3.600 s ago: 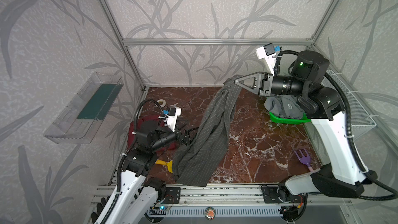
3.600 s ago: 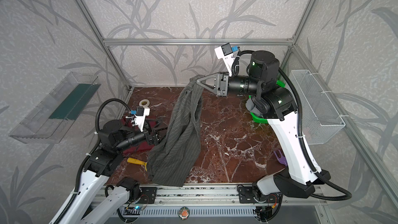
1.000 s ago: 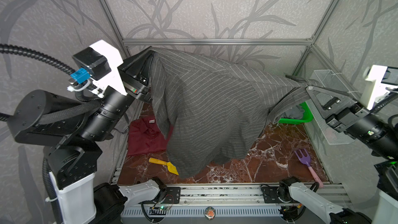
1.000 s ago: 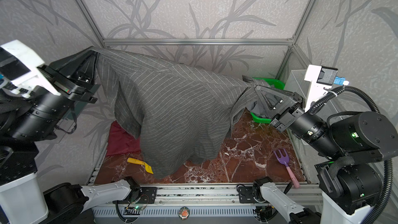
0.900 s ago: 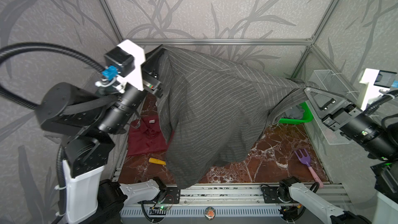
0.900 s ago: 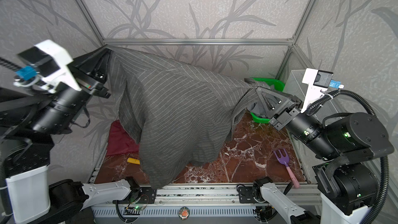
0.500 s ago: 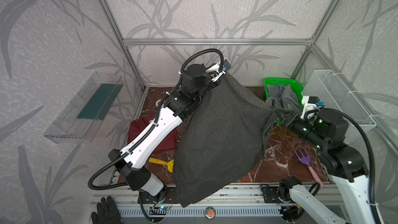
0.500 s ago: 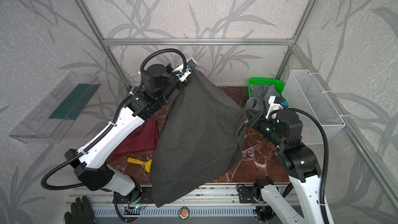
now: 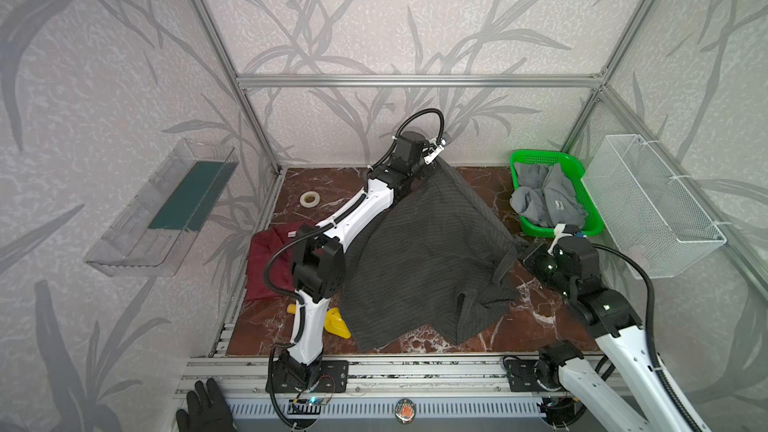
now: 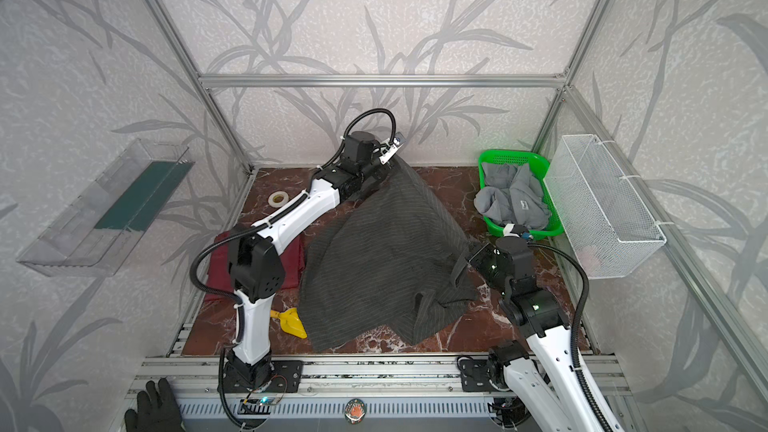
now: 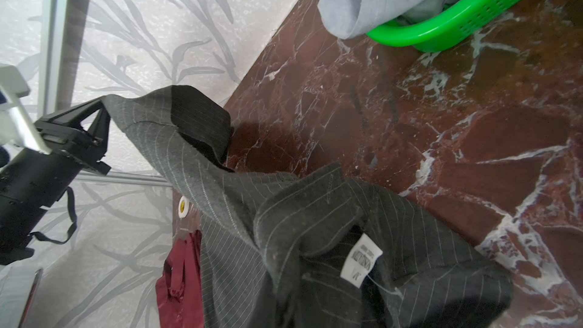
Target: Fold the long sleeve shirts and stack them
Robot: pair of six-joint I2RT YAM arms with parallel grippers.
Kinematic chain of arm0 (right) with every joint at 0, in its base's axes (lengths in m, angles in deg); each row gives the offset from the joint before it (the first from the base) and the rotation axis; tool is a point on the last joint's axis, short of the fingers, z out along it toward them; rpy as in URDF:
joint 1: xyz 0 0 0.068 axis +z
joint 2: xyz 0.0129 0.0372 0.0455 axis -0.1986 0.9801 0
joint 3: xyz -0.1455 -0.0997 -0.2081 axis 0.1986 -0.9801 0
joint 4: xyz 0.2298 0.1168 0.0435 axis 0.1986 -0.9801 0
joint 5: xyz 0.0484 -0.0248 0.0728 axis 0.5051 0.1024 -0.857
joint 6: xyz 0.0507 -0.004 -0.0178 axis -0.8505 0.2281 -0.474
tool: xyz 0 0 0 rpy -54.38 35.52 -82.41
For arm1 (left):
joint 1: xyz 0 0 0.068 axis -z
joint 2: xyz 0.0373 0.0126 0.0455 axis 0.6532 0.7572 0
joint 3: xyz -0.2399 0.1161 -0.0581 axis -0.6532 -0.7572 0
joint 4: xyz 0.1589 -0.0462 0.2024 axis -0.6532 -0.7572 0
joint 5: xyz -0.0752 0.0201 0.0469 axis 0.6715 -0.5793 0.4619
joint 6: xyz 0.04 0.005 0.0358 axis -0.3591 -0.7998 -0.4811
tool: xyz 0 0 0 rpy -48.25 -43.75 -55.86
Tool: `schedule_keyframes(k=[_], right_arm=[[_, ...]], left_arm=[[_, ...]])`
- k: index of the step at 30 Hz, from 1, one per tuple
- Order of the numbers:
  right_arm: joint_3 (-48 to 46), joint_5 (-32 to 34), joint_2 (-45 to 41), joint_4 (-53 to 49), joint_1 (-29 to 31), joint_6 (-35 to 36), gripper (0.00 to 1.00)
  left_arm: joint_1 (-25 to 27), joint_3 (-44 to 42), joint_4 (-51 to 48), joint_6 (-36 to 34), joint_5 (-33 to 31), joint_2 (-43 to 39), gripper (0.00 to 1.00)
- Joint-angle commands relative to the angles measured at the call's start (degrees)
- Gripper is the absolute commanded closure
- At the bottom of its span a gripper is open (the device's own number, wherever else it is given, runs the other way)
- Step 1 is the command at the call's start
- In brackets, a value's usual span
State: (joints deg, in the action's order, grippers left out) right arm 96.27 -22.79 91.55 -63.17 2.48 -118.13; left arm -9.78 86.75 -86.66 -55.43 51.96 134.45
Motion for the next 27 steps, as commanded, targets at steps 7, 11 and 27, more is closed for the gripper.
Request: schedule_keyframes(k=[7,11,27], right_arm=[[-0.2,7.0,8.6,-0.9,-0.4,3.3,1.00],[2.3,6.5,10.4,-2.6,-0.4,5.3,0.77],[13.3,-9.3,15.4,-4.9,-0.3,16.5,0.37]], left_arm=[[-4.7,7.7,0.2,9.2,1.9,12.8,0.99],[-5.2,9.4,-2.4,13.0,4.8,15.0,0.78],[-7.7,12.4,-30.2,48.9,-4.2,-1.3,0.34]])
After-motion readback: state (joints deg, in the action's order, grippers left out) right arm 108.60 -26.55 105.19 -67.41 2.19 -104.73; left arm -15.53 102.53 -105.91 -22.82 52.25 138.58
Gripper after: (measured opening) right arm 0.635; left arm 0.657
